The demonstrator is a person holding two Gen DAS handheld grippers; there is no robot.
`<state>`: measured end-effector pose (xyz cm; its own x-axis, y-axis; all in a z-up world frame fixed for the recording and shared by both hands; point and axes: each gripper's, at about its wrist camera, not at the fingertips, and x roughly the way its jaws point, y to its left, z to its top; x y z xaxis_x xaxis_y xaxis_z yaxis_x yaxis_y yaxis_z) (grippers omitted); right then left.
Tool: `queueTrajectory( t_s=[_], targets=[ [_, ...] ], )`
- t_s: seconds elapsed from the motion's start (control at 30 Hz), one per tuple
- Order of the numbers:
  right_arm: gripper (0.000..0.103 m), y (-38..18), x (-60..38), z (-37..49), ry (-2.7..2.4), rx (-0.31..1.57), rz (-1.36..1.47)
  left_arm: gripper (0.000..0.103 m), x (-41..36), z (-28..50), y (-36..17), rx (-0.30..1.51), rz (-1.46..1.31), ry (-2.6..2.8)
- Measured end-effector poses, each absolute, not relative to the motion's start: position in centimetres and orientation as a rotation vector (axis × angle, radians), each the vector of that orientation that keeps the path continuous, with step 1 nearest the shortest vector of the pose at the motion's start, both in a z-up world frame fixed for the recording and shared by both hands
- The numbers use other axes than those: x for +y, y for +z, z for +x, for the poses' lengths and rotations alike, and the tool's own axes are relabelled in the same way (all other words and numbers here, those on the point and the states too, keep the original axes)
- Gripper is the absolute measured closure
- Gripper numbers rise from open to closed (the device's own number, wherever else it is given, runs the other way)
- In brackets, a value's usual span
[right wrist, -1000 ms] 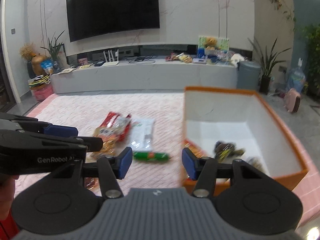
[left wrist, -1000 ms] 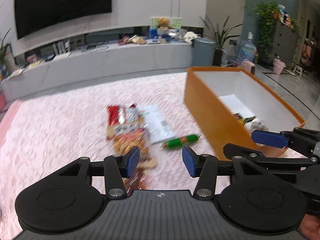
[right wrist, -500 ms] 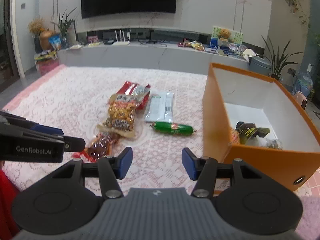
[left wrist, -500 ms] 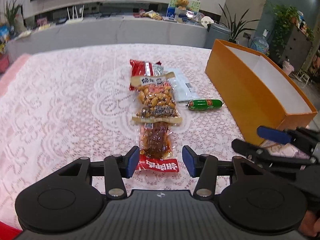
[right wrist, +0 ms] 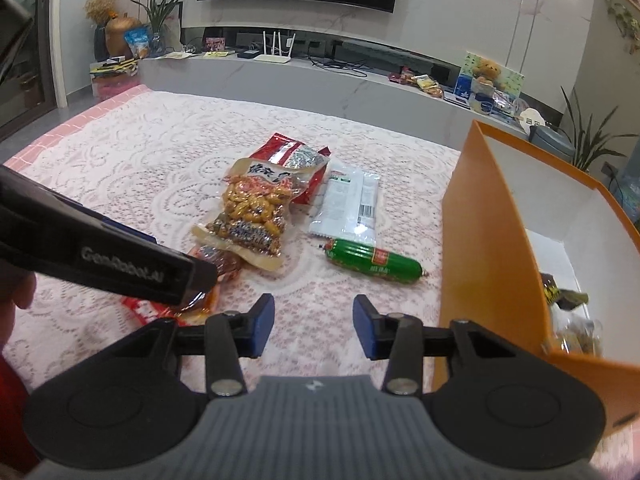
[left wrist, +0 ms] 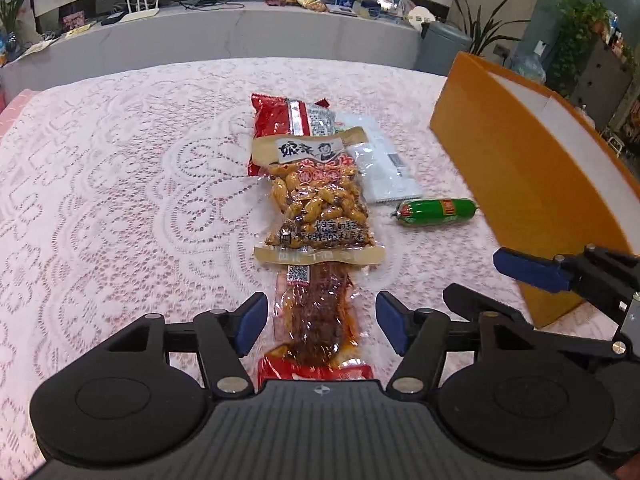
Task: Organize snacks
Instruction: 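Move left tool over the spicy strip bag while right approaches the peanut bag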
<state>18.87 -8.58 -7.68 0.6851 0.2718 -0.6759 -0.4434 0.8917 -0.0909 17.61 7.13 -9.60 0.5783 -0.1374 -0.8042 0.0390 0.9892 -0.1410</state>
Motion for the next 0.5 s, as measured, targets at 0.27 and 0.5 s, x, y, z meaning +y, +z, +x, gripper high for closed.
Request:
queueTrajectory(
  t_s=[0.27,0.5],
  targets=[
    [0.059,-9.9,-8.0,21.5,0.365,0.665,-0.481,0.024,7.1,18.9,-10.4,1.037,-0.104,-0.117],
    [0.059,-10.9,-7.4,22.6,0.35,0.632,-0.529,0.029,5.1,19.8,-10.9,1.091,0.034,-0.104]
  ],
)
